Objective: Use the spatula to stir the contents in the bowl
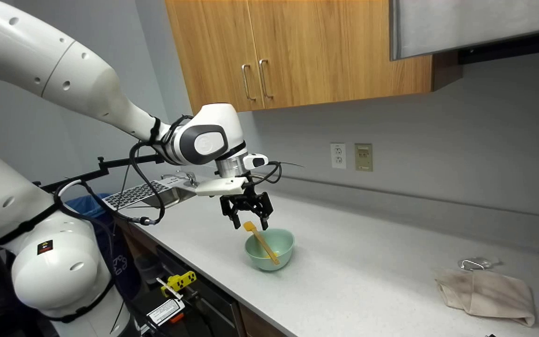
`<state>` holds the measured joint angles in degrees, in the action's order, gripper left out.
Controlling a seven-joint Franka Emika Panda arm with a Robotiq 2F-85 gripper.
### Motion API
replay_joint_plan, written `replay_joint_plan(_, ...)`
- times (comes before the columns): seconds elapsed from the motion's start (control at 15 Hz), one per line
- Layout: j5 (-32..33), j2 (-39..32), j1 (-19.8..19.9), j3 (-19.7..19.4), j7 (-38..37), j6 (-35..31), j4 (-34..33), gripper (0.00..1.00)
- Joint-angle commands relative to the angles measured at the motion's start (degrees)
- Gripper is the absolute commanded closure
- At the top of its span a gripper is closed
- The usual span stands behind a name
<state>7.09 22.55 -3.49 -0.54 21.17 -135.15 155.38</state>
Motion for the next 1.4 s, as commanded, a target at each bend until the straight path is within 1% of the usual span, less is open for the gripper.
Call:
replay_joint_plan(0.0, 0.17, -1.08, -0.72, -0.20, -0.13, -0.79, -0.38, 0.00)
replay_joint_plan(0.27, 0.06, -3.87, -1.04, 0.01, -0.01, -1.35, -1.83, 0.00)
replay_joint_plan(0.4, 0.11, -4.77, -1.46, -0.31, 2.01, -3.10, -1.54, 0.00)
replay_joint_plan(0.47, -0.11, -5.17, -1.82, -0.65, 3.85, -3.68, -1.50, 0.00)
replay_joint_plan(0.8, -3.90, -8.09, -4.76, -2.95, 17.55, -7.01, -1.60, 0.00)
replay_joint_plan(0.87, -4.68, -8.64, -4.77, -3.04, 18.73, -7.12, -1.88, 0.00)
replay_joint_plan(0.93, -2.56, -7.08, -3.38, -1.46, 14.30, -5.48, -1.35, 0.00)
replay_joint_plan(1.2, -2.78, -7.56, -3.39, -1.42, 14.56, -5.57, -1.35, 0.00)
replay_joint_plan(1.33, 0.56, -9.41, -2.50, -0.45, 12.53, -7.06, -1.49, 0.00)
